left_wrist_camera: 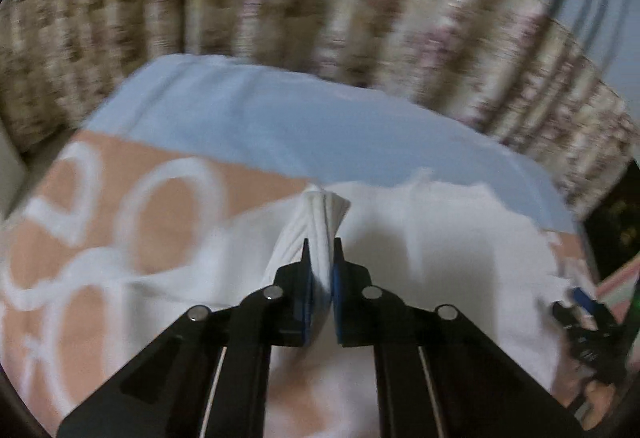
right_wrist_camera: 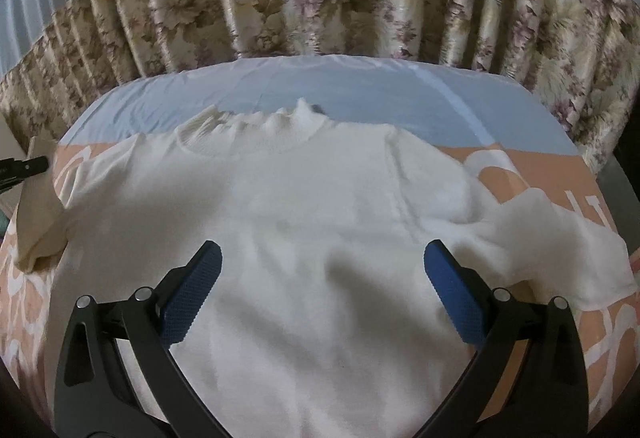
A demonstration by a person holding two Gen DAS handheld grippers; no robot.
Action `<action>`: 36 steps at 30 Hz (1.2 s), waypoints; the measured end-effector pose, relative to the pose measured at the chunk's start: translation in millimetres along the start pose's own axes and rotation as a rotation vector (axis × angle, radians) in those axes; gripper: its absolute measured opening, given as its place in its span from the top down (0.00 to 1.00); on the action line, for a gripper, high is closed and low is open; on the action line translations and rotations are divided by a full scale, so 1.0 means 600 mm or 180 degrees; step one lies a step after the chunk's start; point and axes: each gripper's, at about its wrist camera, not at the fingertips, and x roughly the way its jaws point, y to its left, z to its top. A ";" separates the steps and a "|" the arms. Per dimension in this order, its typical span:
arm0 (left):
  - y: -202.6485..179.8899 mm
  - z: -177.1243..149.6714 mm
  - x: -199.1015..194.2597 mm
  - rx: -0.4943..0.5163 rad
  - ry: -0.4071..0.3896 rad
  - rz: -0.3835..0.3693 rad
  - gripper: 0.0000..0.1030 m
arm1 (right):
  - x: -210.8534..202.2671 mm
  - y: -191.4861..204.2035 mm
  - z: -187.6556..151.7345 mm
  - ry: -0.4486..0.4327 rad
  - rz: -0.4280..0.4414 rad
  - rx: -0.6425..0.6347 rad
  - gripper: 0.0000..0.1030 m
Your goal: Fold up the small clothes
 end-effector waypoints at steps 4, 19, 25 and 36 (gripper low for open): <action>-0.150 0.002 0.055 0.0318 0.0101 -0.0361 0.92 | -0.010 -0.038 0.004 -0.0035 -0.0107 0.0110 0.03; -0.229 -0.104 0.079 0.0928 0.0275 0.0191 0.13 | -0.023 -0.095 0.003 -0.0009 -0.0086 0.0193 0.03; -0.109 -0.098 0.062 0.0866 0.0145 0.1129 0.12 | 0.013 -0.005 0.030 0.0161 0.0398 -0.0066 0.03; 0.004 -0.107 0.078 0.0539 0.0302 0.1151 0.12 | 0.124 0.091 0.041 0.0669 0.0762 -0.0271 0.59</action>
